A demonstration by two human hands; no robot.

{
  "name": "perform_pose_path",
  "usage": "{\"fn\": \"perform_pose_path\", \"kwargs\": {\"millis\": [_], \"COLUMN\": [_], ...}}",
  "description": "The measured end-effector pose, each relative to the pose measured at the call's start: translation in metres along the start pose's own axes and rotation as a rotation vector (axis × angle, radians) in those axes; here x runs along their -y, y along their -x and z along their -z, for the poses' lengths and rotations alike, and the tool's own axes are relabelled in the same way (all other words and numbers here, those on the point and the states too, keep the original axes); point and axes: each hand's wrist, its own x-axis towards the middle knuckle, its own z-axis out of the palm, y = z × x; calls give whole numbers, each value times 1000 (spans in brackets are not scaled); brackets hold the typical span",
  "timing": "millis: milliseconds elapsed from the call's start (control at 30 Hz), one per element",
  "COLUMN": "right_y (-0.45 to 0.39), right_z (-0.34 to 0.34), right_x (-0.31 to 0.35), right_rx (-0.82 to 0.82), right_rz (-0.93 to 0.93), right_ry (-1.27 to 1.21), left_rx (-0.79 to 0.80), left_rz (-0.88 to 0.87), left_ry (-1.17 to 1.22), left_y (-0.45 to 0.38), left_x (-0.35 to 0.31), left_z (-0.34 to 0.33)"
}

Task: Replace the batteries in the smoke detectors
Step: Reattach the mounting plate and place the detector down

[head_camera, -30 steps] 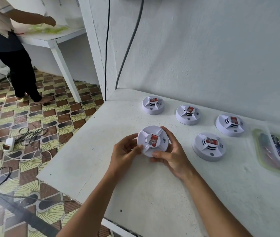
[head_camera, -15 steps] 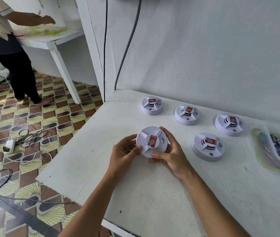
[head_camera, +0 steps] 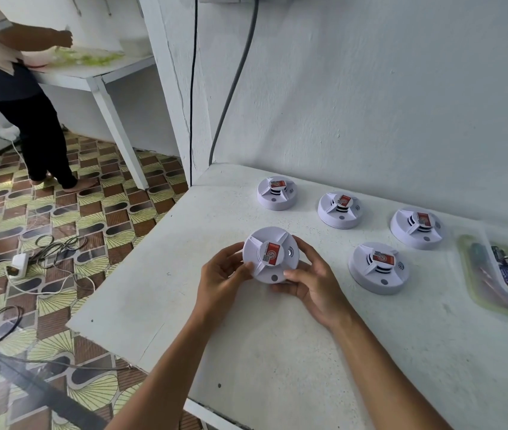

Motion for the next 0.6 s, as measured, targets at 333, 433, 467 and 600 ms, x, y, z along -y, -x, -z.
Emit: {"fn": "perform_pose_path", "kwargs": {"millis": [333,433,467,600], "right_y": [1,1,1,2], "right_z": [1,0,0,1], "right_x": [2,2,3,4], "right_rx": [-16,-7,1,13], "right_rz": [-36,-40,-39,-29], "right_ry": [-34,-52,-51,-29], "left_rx": [0,-1,-3,-7], "left_rz": [7,16,19,26], "left_ry": [82,115,122,144], "left_y": [0,0,0,-1], "left_x": [2,2,3,4], "left_z": [1,2,2,3]}}
